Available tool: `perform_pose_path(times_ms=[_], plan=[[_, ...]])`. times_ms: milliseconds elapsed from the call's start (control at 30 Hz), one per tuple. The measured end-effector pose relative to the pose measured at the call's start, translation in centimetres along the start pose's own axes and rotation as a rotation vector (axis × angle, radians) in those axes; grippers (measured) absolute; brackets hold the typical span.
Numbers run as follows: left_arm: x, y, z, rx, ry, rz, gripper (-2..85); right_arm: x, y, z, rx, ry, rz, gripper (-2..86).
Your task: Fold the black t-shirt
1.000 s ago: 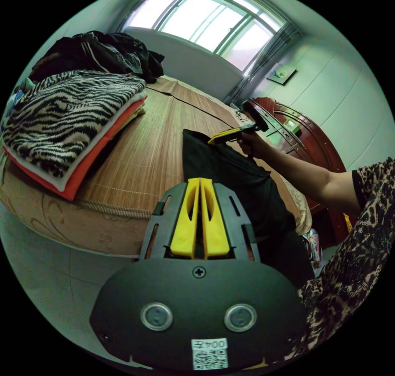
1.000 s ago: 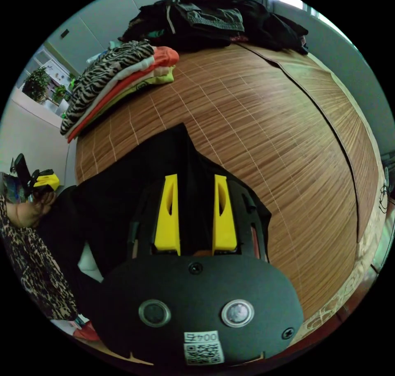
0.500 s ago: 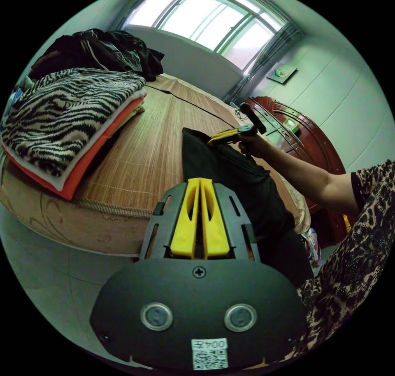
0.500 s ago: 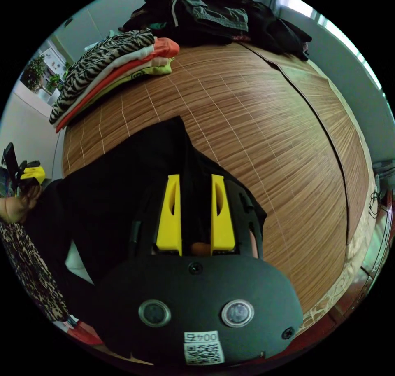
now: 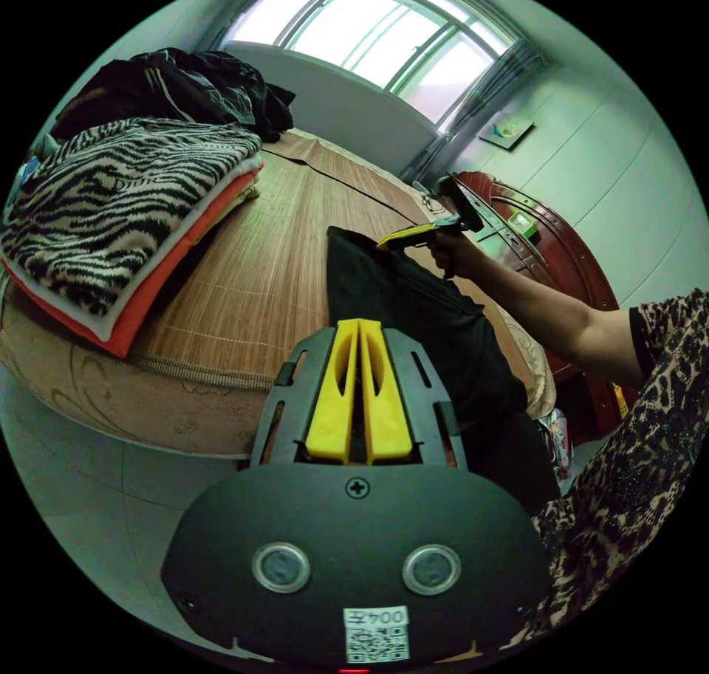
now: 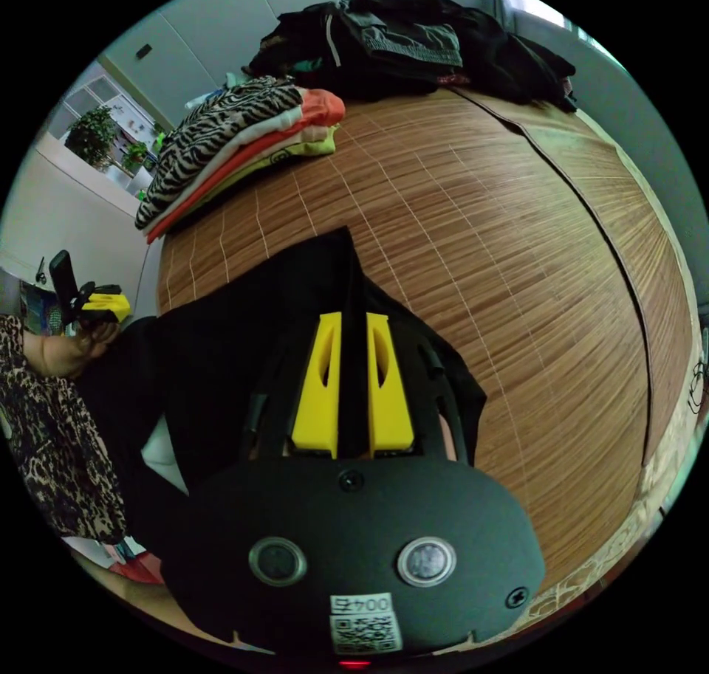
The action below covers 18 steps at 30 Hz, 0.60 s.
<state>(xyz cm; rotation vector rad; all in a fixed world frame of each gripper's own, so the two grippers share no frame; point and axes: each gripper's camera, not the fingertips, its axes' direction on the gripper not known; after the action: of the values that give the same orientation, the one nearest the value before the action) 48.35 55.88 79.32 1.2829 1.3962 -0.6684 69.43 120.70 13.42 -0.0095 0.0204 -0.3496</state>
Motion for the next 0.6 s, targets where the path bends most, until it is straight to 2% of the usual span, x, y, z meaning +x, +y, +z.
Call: perform_pose_path(times_ms=[133,233,400,467,600], plan=[[0.5,-0.1,0.7,-0.010,-0.004,0.007,0.2,-1.0,0.7,0.2,-0.070,0.057,-0.010,5.3],[1.2,-0.1,1.4,-0.021,-0.021,0.020,0.2,-1.6,1.9,-2.1,-0.032,0.151,0.039,5.2],[3.1,0.0,2.6,-0.036,-0.053,0.081,0.2,-5.1,9.8,-12.5,0.258,0.303,0.188,6.1],[4.0,0.0,3.2,-0.041,-0.061,0.123,0.3,-8.9,17.1,-17.8,0.432,0.445,0.302,8.6],[6.8,0.4,4.4,-0.052,-0.054,0.259,0.4,-15.4,29.2,-21.5,0.606,0.652,0.486,10.9]])
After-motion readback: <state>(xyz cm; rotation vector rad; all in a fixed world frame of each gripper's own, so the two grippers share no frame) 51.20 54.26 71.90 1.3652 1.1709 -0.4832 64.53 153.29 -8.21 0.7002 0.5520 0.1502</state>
